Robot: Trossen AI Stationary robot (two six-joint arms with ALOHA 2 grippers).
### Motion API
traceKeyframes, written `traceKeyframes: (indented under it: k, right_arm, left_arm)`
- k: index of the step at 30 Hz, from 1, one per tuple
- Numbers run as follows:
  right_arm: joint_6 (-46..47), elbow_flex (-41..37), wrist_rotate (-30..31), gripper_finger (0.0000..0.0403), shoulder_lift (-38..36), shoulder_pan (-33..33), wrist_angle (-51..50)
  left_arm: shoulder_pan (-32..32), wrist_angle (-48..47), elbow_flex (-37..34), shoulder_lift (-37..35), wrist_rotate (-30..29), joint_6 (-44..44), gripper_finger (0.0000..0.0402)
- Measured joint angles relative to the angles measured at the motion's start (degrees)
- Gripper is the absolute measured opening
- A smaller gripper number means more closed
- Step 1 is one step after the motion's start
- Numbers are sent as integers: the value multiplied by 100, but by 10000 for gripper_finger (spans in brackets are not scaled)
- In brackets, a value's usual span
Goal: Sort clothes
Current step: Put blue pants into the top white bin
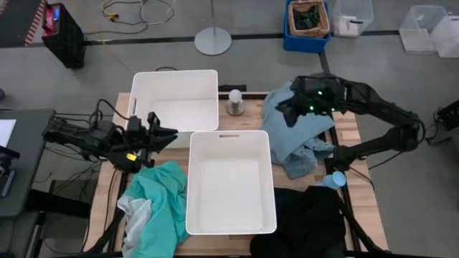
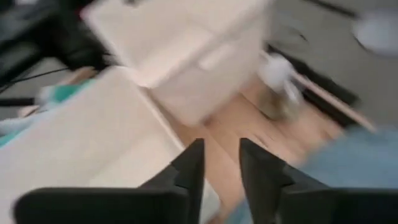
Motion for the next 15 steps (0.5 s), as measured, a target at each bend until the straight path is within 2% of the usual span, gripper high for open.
traceKeyframes:
  k: [4,9,15]
  right_arm:
    - [546,7,132,196,248,-409,-430]
    - [724,7,162,265,773,-747,-1041]
    - [740,7,162,316,1581,-829,-1689]
  left_arm:
    - [0,-14,-2,0,-107,-2,80]
    - [0,-12,0,0,-112,-9,80]
    - [0,-12,-2,2,-109,-89,80]
